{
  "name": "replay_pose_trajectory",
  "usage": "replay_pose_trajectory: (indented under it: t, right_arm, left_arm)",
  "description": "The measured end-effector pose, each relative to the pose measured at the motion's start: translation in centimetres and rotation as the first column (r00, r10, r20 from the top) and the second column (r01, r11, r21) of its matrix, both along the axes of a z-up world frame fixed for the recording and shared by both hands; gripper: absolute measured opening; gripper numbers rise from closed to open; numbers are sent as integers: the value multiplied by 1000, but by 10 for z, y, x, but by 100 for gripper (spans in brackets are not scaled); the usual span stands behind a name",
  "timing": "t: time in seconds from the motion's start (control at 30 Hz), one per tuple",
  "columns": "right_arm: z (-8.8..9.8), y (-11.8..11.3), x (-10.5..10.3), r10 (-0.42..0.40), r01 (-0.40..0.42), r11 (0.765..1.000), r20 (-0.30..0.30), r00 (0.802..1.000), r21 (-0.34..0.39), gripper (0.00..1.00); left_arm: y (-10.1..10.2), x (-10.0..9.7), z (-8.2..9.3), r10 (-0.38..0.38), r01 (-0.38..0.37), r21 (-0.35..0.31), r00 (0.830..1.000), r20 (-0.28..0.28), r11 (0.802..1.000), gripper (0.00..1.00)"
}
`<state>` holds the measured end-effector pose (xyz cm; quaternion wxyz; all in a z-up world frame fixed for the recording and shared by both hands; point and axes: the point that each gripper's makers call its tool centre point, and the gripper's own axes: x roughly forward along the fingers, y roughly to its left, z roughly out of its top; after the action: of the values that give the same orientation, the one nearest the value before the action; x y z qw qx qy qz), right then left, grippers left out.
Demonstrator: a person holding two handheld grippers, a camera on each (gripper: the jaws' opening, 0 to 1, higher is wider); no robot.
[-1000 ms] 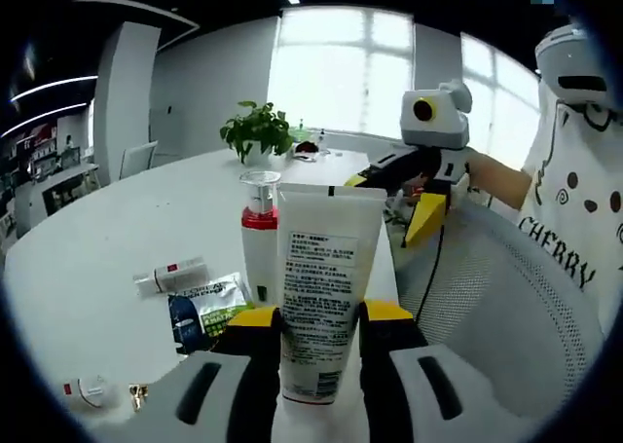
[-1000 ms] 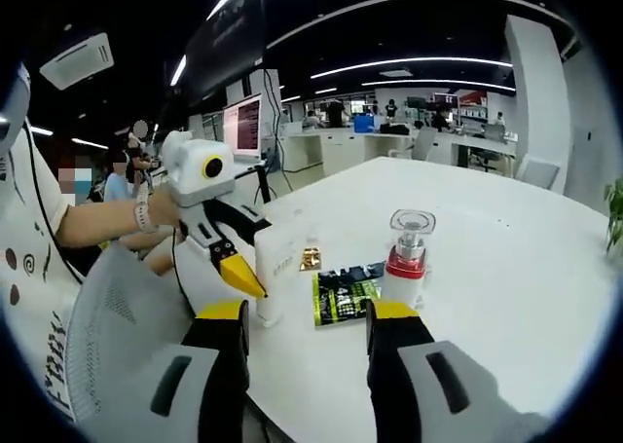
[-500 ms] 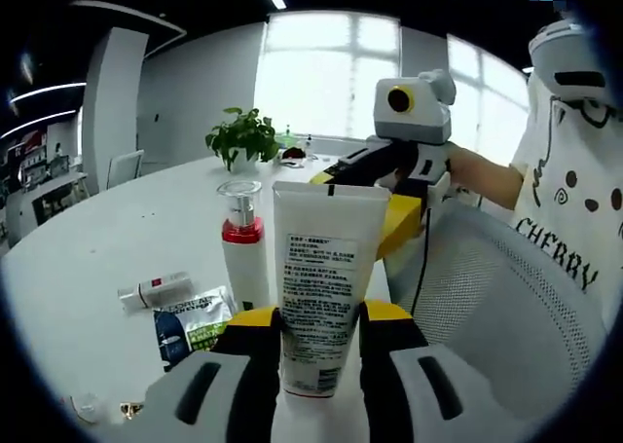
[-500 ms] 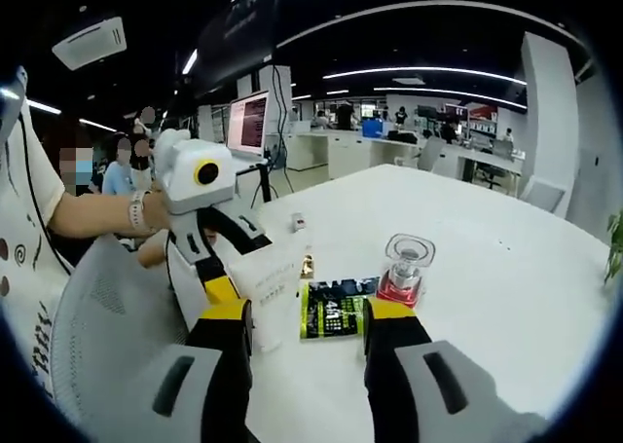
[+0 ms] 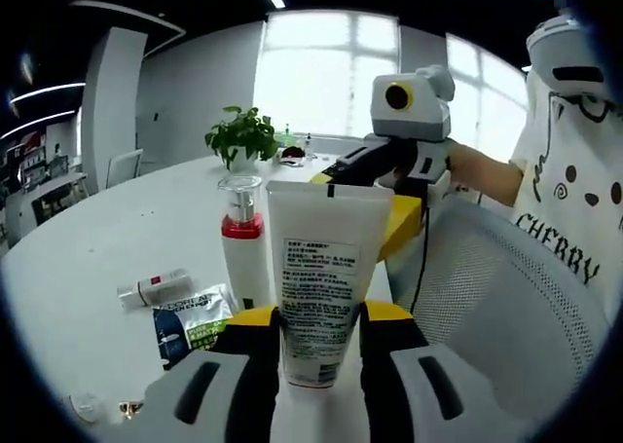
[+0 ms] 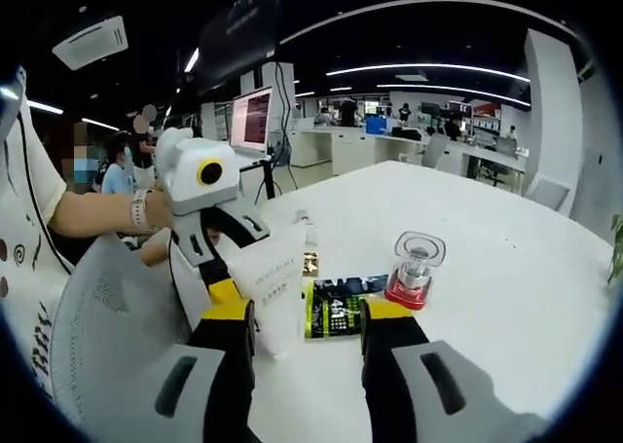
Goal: Arrange the skincare products in the storage area until every visible bottle or jar stands upright without overlapping.
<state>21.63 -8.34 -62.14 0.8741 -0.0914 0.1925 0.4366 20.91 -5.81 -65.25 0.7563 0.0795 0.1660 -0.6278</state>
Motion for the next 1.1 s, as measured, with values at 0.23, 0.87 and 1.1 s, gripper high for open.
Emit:
replay_pose_trajectory:
  t: [0.23,0.87,1.1]
  right_arm:
    - [-2,12,-3,27,-27,1000,-15,1000,9,44]
    - [-8,24,-9,80,-81,996,-21,997,-28,43]
    - [-11,23,-9,79,-80,996,-25,997,-38,43]
  left_arm:
    - [4,-2,0,6,-6,-4,1000,-2,1000,29]
    - [13,-5,-1,-16,16,3,1000,0,1000,29]
    - [4,-13,1,-16,16,3,1000,-1,1000,29]
